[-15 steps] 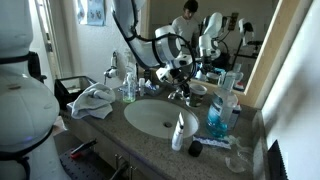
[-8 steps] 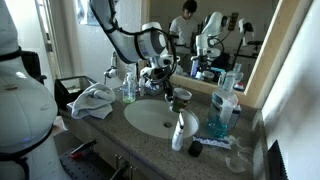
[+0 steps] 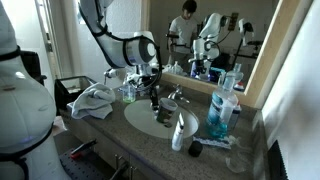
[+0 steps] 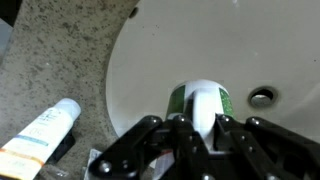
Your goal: Put the mug cup in the sink
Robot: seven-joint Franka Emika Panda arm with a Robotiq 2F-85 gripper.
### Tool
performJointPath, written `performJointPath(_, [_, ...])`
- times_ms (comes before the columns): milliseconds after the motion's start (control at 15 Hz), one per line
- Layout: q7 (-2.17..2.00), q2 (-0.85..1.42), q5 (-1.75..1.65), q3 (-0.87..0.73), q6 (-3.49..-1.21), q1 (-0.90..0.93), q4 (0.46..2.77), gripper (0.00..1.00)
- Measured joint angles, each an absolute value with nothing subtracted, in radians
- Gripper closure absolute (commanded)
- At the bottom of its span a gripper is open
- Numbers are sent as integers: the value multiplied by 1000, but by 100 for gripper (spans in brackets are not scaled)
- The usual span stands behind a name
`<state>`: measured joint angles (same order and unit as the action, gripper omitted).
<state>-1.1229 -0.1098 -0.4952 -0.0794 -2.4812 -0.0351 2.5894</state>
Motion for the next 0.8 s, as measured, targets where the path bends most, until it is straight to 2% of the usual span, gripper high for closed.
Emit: performJointPath(800, [-1122,91,-483,-44,-2676,-32,2529,98])
